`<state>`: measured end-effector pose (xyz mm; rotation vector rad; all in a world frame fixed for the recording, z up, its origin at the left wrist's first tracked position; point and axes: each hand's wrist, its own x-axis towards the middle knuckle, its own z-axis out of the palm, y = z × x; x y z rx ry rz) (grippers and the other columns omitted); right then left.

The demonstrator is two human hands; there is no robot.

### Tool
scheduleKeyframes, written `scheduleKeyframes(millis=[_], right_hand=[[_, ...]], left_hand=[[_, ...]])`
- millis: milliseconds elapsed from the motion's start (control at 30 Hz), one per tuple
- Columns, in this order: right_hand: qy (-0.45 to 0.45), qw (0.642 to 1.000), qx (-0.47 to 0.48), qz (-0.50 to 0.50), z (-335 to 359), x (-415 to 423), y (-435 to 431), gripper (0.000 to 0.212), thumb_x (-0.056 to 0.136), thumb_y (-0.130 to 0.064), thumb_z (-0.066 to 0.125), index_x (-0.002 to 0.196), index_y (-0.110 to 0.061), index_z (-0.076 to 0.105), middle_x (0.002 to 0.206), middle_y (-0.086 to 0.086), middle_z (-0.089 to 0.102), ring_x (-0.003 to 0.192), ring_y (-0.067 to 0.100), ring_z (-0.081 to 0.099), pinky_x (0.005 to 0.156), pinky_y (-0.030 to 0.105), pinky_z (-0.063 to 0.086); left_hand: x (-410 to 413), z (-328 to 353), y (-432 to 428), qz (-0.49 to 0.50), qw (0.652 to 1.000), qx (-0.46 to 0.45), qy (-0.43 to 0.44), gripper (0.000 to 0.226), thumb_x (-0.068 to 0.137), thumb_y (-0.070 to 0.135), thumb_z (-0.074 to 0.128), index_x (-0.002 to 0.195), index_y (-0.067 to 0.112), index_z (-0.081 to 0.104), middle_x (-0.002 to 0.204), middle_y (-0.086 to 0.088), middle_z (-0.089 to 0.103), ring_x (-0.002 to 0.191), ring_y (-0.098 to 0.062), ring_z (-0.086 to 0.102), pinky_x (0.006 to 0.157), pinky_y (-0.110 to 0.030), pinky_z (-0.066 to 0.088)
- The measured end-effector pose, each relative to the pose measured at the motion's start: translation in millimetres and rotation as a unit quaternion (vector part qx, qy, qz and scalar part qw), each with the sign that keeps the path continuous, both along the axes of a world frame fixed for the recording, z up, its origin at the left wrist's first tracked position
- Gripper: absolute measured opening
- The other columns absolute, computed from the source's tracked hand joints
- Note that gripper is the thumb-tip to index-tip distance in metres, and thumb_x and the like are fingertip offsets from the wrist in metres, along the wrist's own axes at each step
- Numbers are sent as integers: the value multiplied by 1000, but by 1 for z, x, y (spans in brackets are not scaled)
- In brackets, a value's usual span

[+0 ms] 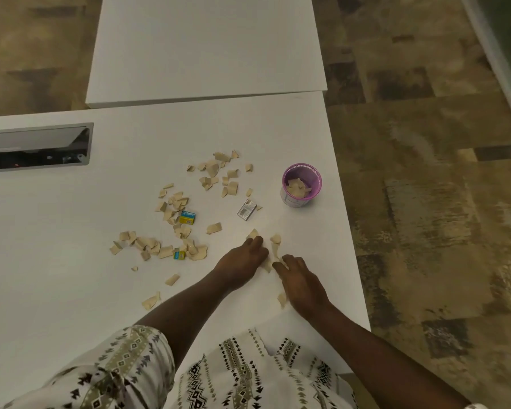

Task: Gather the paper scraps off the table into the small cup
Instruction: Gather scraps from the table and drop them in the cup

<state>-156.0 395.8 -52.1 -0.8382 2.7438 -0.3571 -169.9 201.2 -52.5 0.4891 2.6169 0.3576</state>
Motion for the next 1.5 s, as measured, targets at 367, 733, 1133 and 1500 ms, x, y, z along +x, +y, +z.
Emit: scheduleKeyframes(millis=[367, 733, 1133, 1500], right_hand=[[-141, 943, -214, -212, 22, -49, -9, 12, 90, -12, 69, 102, -11, 71, 97, -1, 71, 84, 7, 62, 76, 2, 42], [-219, 915, -267, -208, 56, -92, -7, 8, 89, -22, 72, 96, -16, 73, 85, -7, 72, 77, 2, 67, 67, 6, 50], [-319, 804, -314, -391, 95, -194, -6, 3, 87, -12, 70, 88, -14, 69, 104, 19, 72, 89, 30, 73, 88, 48, 60], [-322, 831, -218, -397, 105, -215, -20, 13, 86, -13, 63, 96, -5, 67, 92, 14, 70, 89, 29, 72, 90, 51, 58]], left_hand=[[-14, 13, -3, 289, 946, 146, 39, 22, 91, 1, 51, 100, 15, 65, 97, -4, 62, 88, -21, 58, 75, -39, 53], [-51, 49, 6, 419, 866, 259, 89, 14, 91, 6, 61, 97, 15, 70, 97, 0, 71, 85, -14, 61, 77, -29, 52], [-141, 100, 46, 470, 815, 329, 80, 12, 84, 8, 63, 90, 15, 69, 80, 5, 66, 71, -12, 59, 62, -22, 44], [-152, 99, 50, 453, 846, 279, 21, 19, 87, 14, 65, 104, 12, 73, 106, -3, 74, 102, -20, 67, 92, -36, 55]])
